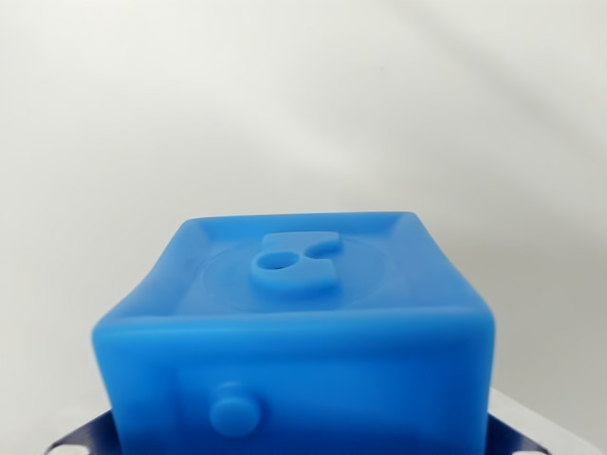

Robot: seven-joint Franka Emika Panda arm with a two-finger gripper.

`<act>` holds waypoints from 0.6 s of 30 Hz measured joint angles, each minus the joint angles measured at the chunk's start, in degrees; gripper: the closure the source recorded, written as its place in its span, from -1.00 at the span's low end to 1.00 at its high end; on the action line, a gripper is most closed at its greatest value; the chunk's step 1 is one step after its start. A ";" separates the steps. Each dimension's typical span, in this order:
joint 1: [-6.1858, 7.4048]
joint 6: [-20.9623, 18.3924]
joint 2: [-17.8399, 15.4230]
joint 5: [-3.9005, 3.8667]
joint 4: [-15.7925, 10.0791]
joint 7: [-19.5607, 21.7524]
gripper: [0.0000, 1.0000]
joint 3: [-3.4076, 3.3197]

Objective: Stack cube

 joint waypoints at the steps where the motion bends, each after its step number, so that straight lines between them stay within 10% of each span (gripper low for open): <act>1: -0.14 -0.06 -0.25 0.00 -0.18 -0.36 1.00 -0.01; 18: -2.34 -1.21 -4.81 0.00 -3.57 -6.41 1.00 -0.50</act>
